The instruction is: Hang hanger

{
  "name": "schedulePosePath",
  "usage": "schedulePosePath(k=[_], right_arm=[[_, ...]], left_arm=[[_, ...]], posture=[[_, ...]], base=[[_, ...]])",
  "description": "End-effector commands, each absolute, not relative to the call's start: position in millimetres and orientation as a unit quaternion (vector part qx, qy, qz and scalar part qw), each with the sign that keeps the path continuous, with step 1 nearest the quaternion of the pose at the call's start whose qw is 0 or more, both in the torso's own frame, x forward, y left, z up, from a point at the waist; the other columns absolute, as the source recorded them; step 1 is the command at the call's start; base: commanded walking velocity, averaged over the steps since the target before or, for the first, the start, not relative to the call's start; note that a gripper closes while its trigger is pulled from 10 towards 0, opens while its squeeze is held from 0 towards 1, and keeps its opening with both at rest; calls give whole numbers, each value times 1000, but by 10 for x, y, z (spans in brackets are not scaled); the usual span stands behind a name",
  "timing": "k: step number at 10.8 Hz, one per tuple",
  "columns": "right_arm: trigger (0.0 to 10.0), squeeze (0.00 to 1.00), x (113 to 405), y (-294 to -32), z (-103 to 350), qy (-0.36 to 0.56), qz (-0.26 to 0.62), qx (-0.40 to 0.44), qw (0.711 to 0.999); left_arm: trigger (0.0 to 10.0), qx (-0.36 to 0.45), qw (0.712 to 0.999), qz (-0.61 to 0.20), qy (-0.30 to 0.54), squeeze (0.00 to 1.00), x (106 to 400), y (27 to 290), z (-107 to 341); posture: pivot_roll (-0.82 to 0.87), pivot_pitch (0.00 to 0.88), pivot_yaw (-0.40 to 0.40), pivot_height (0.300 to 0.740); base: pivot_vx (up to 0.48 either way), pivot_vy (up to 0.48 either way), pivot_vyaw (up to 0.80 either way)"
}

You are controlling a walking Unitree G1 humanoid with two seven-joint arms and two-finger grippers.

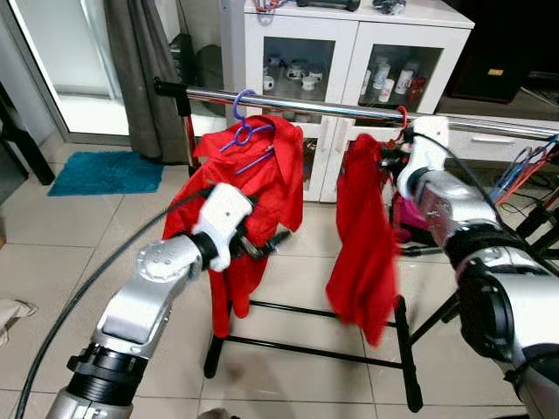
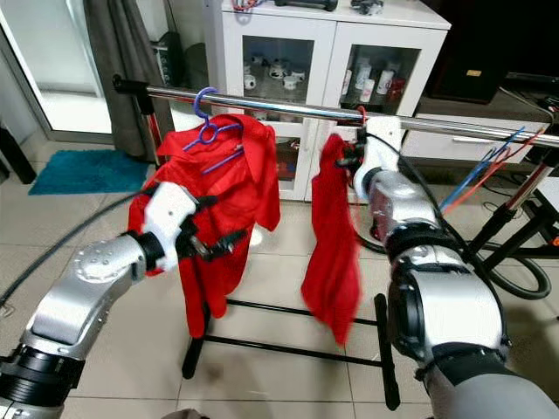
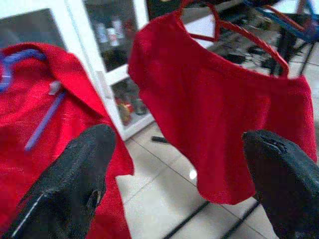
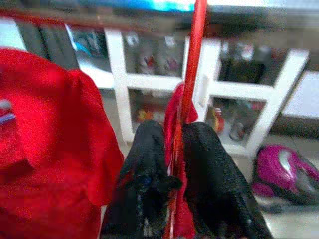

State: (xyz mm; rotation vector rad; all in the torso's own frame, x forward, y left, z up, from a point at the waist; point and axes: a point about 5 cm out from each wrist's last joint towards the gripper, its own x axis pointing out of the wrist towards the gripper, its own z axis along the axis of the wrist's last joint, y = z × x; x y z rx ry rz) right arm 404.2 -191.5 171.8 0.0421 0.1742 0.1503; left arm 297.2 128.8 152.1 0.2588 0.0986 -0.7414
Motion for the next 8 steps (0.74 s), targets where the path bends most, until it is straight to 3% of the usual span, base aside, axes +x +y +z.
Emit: schedulePosePath(k=[1, 2, 3, 5, 6, 8], right_arm=[[10000, 1000, 4032, -2000, 1785, 60, 77, 19, 995], [10000, 1000, 3990, -2029, 1801, 39, 104, 38, 993], [10000, 1000, 3830, -2083, 1749, 32, 140, 54, 988], [10000, 1000, 3499, -2135, 1674, 18, 153, 65, 986], [10000, 1000, 3240, -2147, 1636, 4, 126, 84, 988], [10000, 1000, 2847, -1955, 1511, -9, 92, 115, 989]], left_arm=[[10000, 134, 926, -352, 29, 0, 2975, 1295, 1587], [10000, 135, 935, -329, 17, 0, 2977, 1326, 1614], [10000, 124, 955, -268, 25, 1000, 2997, 1410, 1612], [10000, 101, 964, -243, -37, 1000, 2951, 1439, 1707], [10000, 118, 979, -168, -23, 1000, 2970, 1520, 1667], [10000, 115, 976, -183, -1, 1000, 2933, 1472, 1583]], posture=[[118, 0, -51, 740], [111, 0, -38, 740], [102, 0, -29, 740], [94, 0, -23, 740], [89, 0, -17, 740], [75, 0, -4, 740]], base=[[0, 0, 0], [0, 0, 0], [0, 0, 0], [0, 0, 0], [0, 0, 0], [0, 176, 0]])
